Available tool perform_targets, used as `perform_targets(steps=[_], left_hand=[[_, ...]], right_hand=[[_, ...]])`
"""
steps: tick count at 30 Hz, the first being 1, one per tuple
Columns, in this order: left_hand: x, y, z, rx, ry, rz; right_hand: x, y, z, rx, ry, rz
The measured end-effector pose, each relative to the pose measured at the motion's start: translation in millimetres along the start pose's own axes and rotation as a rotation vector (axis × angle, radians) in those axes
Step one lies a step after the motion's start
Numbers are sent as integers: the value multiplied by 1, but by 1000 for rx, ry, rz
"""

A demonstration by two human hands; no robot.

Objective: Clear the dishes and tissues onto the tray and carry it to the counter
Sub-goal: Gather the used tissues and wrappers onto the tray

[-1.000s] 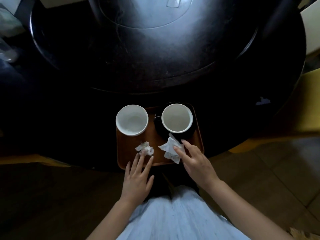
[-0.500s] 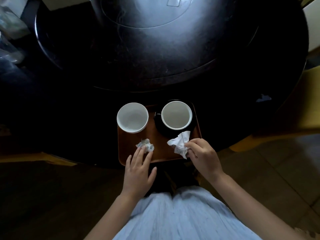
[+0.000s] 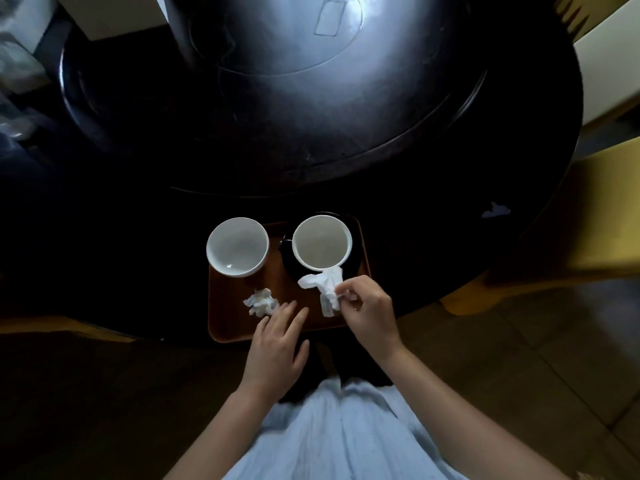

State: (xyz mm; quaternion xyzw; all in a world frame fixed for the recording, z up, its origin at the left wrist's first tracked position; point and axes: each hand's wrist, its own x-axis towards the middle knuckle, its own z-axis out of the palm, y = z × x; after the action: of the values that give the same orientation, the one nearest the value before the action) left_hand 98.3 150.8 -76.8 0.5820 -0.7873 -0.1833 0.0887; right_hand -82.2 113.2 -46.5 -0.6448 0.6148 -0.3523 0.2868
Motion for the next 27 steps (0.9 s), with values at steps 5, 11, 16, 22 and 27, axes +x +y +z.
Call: perform_targets(steps=[5, 11, 16, 22, 27], left_hand=[[-9, -13, 22, 156, -247, -79], [-10, -8, 31, 205, -218, -133], [-1, 22, 31, 206, -132, -283], [24, 93, 32, -7, 300, -452], [76, 187, 52, -165, 429, -270]], right_hand=[[-7, 13, -37, 183, 81, 163], [-3, 42, -74, 235, 57, 207], [17, 72, -103, 232, -25, 170], [42, 116, -167, 237, -131, 102], [58, 158, -221, 231, -107, 127]])
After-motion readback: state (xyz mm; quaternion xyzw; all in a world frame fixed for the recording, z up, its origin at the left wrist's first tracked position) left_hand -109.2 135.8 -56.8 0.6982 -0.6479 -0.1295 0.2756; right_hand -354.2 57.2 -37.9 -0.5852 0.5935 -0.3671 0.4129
